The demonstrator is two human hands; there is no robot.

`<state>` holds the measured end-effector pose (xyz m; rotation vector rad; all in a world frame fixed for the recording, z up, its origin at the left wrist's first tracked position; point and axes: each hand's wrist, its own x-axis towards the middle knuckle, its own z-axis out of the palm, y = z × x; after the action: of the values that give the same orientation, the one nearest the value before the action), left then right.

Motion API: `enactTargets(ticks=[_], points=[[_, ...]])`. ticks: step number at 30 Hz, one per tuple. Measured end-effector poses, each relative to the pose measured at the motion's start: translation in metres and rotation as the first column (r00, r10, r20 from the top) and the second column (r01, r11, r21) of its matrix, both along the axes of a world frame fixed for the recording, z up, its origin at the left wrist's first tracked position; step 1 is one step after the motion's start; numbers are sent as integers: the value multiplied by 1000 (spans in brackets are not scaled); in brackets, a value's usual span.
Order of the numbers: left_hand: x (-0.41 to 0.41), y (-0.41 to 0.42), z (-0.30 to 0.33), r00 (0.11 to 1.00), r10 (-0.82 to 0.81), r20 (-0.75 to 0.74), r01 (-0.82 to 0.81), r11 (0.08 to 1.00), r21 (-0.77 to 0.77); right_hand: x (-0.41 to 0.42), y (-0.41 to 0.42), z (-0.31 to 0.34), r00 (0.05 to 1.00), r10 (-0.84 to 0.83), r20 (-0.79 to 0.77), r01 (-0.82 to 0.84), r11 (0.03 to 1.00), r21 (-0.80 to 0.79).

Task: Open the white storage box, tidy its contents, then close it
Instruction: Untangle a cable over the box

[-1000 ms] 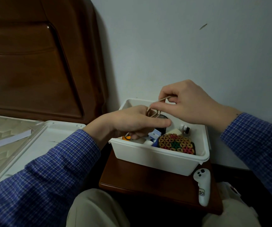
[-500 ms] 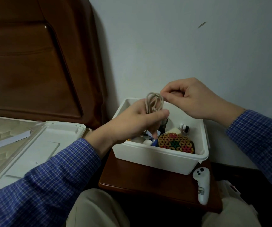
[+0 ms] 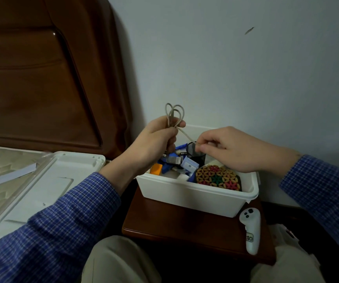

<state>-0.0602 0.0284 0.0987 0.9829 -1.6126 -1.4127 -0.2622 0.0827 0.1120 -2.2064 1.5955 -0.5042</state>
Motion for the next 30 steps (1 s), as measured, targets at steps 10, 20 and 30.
enactTargets(ticks=[10,20,30], points=[[-3,14,5,808,24,588,206,925,-320,21,17,18,919,215,-329,-216,976,35],[-2,26,13,812,-368,453,517,814,-265,2,0,50,985,163,-59,-173,912,-372],[-3,25,15,964,-262,-36,249,946,-208,-12,-10,8,844,-73,532,61,997,40]])
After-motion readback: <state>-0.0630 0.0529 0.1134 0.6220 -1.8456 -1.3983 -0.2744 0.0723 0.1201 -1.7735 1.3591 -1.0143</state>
